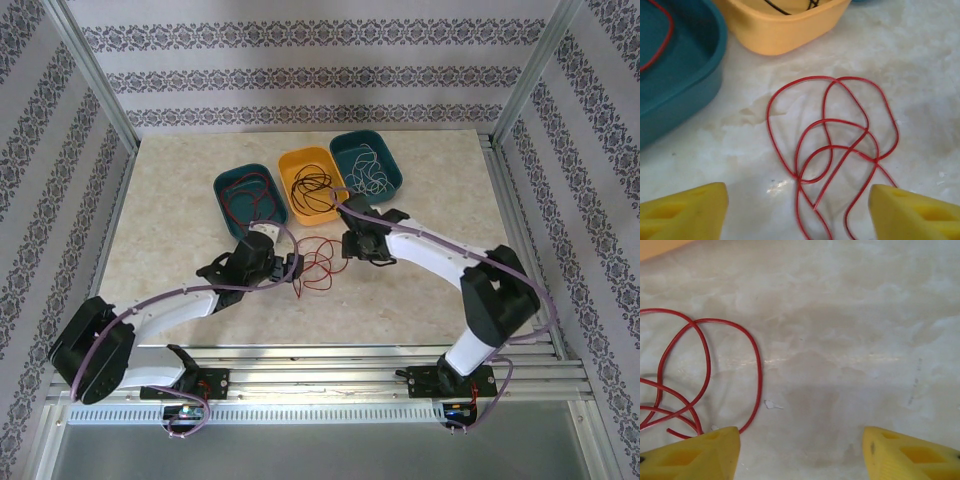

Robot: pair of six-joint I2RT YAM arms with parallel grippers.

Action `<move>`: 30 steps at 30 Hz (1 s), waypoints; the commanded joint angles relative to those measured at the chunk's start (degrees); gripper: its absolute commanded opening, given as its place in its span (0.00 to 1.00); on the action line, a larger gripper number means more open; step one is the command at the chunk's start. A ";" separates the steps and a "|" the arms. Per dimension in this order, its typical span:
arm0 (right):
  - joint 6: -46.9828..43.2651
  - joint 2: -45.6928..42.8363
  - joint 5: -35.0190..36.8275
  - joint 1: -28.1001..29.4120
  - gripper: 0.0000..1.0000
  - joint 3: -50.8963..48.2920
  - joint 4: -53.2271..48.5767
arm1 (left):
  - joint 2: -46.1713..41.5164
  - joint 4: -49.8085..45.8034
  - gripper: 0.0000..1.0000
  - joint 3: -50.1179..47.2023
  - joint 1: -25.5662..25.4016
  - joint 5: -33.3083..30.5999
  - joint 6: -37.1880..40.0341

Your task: Untangle the cables

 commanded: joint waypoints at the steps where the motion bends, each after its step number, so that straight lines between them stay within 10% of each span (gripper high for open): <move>1: -0.13 4.14 0.95 0.96 0.57 3.74 -1.31 | -1.98 2.21 1.00 -1.51 -0.47 -5.10 -3.46; 30: 4.18 13.08 0.35 2.58 0.38 -0.48 -4.17 | 2.43 -0.89 0.99 -0.88 -0.44 -7.74 -9.32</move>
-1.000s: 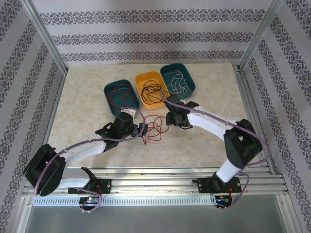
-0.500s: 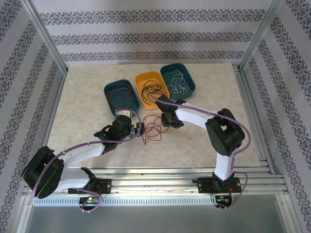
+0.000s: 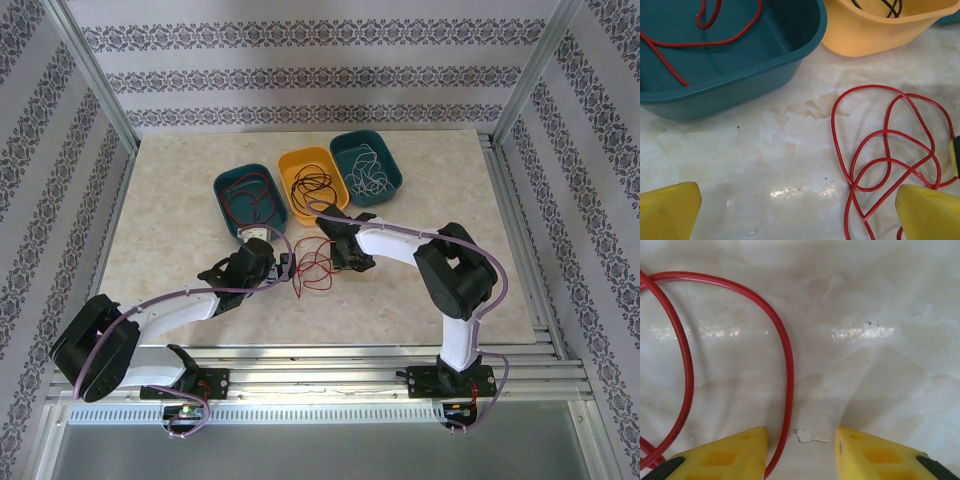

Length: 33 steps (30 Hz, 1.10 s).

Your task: Untangle the cables

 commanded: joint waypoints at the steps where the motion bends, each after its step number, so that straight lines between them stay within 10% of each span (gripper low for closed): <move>1: 1.59 -0.28 1.71 -0.09 0.36 -4.42 -5.73 | 0.86 -0.67 0.99 1.56 -0.44 -0.27 -0.86; 9: 3.28 -7.32 3.65 -3.88 0.25 -12.06 -8.07 | 3.63 0.60 1.00 4.20 -0.45 3.47 0.41; 22: 4.33 -12.46 1.85 -6.99 0.22 -15.19 -6.80 | 19.29 -2.70 0.62 18.69 -1.86 13.30 7.27; 33: 4.69 -11.63 1.24 -6.84 0.22 -14.37 -5.78 | 32.90 -11.51 0.49 34.09 -1.95 19.27 18.98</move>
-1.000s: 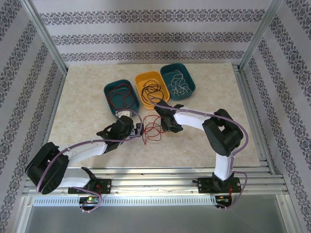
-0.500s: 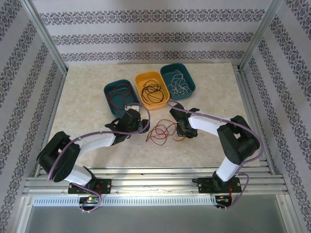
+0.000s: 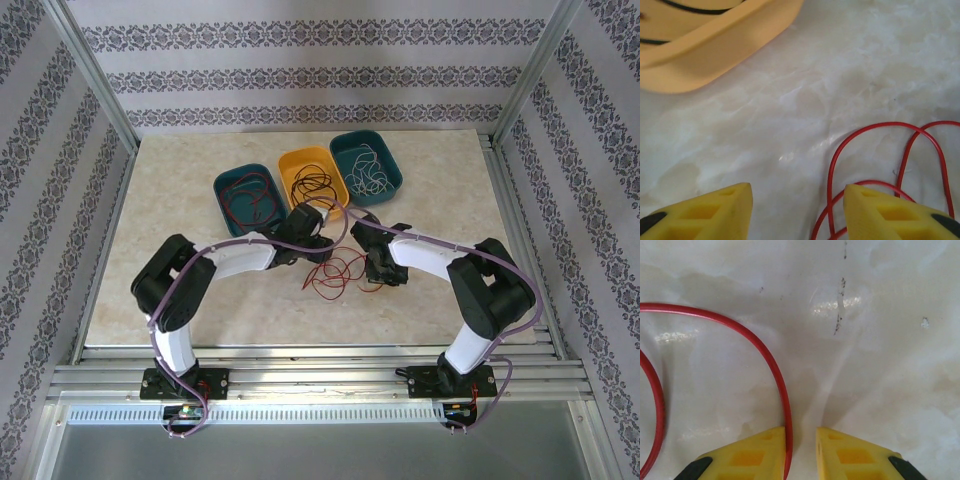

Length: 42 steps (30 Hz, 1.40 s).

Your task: Untangle the cables

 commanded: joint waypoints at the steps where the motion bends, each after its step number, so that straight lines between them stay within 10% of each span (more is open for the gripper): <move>1: 1.28 0.42 -0.06 -0.02 0.22 0.06 -1.86 | 2.78 -5.37 0.48 4.00 -0.68 3.51 4.44; 19: 1.43 0.68 -0.53 -0.19 0.22 -0.27 -1.04 | 10.95 -9.63 0.40 10.79 -0.68 7.88 4.09; 42: 1.47 0.33 -0.41 -0.32 0.23 -0.28 -1.10 | 13.85 -17.06 0.25 12.84 -2.11 -5.27 6.42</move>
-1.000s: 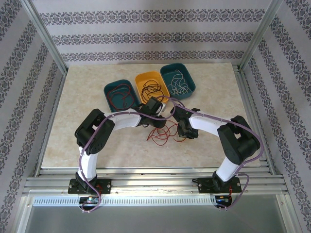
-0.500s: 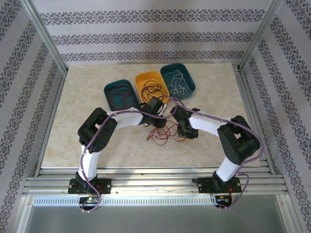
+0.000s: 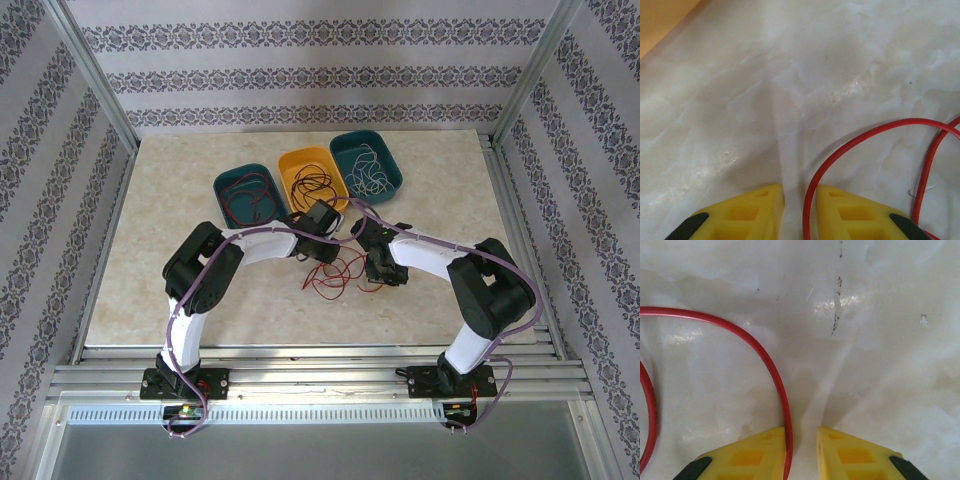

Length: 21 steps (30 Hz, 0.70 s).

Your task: Untangle the cables

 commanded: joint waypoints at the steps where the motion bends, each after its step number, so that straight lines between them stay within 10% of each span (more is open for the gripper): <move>1: 0.47 0.34 -0.18 -0.32 0.23 -0.28 -1.16 | 2.87 -6.94 0.25 0.63 -1.16 -6.76 2.43; 21: 0.20 -1.08 -0.30 -2.28 0.23 -1.87 -1.01 | -13.57 -7.66 0.00 -1.72 -0.62 -8.78 -0.94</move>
